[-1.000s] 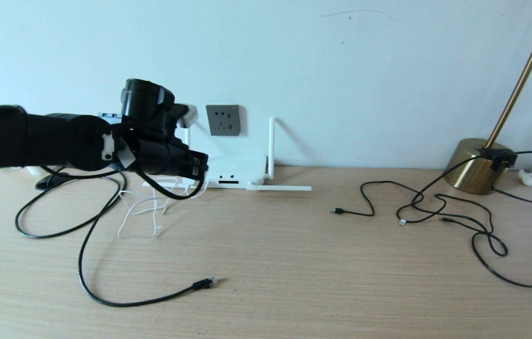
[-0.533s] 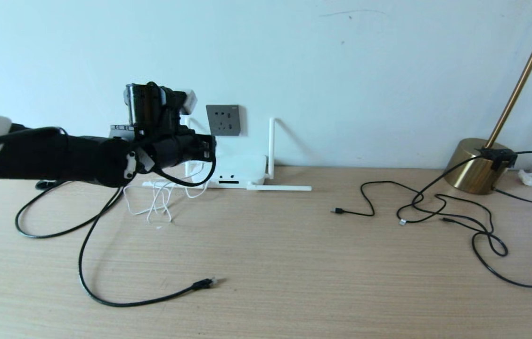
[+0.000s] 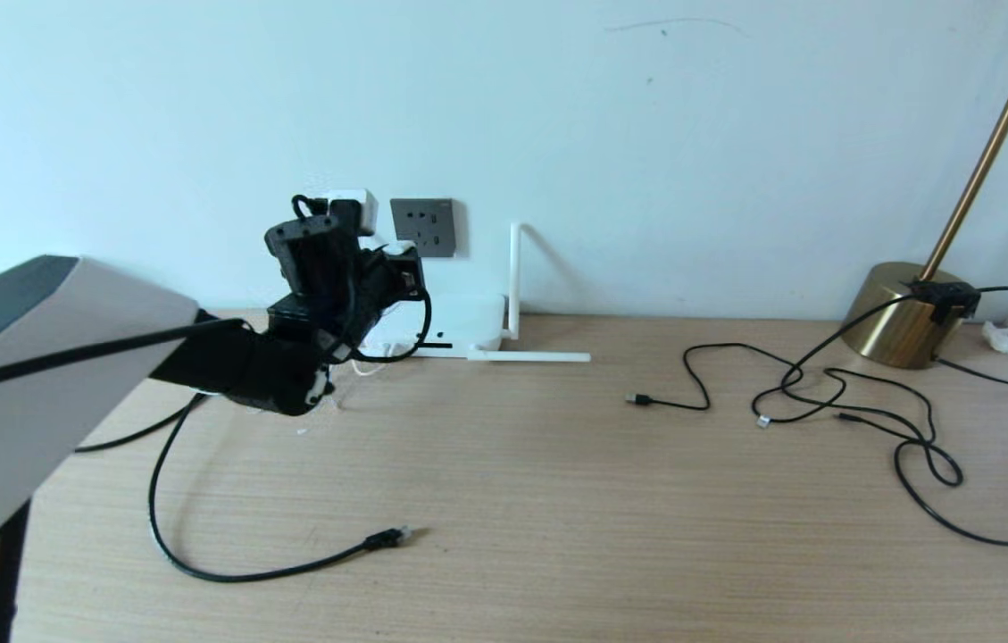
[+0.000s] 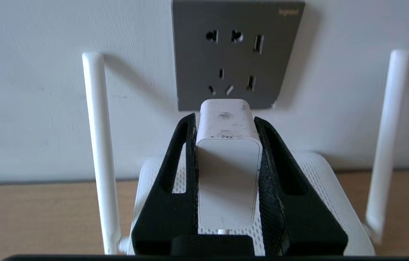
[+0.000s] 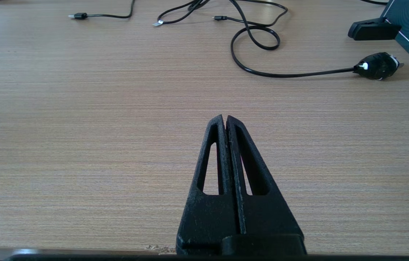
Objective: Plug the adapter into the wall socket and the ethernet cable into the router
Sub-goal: Align plug and socket
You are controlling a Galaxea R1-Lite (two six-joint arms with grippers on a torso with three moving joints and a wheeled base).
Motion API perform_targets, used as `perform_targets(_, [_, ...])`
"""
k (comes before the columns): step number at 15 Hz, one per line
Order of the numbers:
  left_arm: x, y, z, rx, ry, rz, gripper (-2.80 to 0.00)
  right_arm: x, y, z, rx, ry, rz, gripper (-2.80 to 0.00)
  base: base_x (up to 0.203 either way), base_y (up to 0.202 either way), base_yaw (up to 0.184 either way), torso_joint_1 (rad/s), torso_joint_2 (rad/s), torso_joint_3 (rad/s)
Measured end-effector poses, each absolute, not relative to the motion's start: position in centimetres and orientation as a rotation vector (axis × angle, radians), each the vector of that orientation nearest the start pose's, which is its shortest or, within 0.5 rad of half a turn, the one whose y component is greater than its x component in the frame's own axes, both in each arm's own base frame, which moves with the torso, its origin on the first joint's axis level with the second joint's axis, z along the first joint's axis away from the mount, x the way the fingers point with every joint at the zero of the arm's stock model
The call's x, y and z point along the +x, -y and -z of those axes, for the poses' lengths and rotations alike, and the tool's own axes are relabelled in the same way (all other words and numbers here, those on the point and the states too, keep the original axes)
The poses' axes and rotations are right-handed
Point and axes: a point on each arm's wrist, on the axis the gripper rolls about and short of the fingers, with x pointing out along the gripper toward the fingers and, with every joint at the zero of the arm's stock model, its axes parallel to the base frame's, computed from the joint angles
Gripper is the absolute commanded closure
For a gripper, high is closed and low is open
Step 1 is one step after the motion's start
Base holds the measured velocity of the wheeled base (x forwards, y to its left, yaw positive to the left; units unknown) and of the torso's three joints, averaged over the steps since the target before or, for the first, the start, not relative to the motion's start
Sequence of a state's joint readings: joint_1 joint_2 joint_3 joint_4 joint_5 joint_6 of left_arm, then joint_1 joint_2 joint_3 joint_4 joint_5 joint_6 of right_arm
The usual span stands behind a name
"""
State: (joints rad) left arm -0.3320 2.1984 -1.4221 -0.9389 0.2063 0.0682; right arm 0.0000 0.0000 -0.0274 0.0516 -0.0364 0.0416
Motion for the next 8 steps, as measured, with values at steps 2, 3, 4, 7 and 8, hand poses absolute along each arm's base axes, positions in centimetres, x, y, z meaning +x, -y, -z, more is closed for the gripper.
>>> perform_targets(2, [43.6,14.6,-18.3,0.035,0.258,0.084,0.0,-2.5,0.1,-7.8,0.041,-0.024,0.037,0.0,0.0,0.0,0.0,0.0,0.0,0.0])
perform_targets(3, [43.8,14.6,-18.0,0.043,0.301,0.073,0.0,-2.5,0.1,-7.8,0.04,-0.024,0.037,0.0,0.0,0.0,0.0,0.0,0.0,0.0])
perform_targets(4, [43.9,14.7,-17.8,0.046,0.342,0.066,0.0,-2.5,0.1,-7.8,0.041,-0.024,0.037,0.0,0.0,0.0,0.0,0.0,0.0,0.0])
perform_targets(7, [44.2,14.9,-17.0,0.043,0.362,0.064,0.0,-2.5,0.1,-7.8,0.042,-0.024,0.037,0.0,0.0,0.0,0.0,0.0,0.0,0.0])
perform_targets(8, [44.3,14.9,-16.9,0.042,0.365,0.063,0.0,-2.5,0.1,-7.8,0.04,-0.024,0.037,0.0,0.0,0.0,0.0,0.0,0.0,0.0])
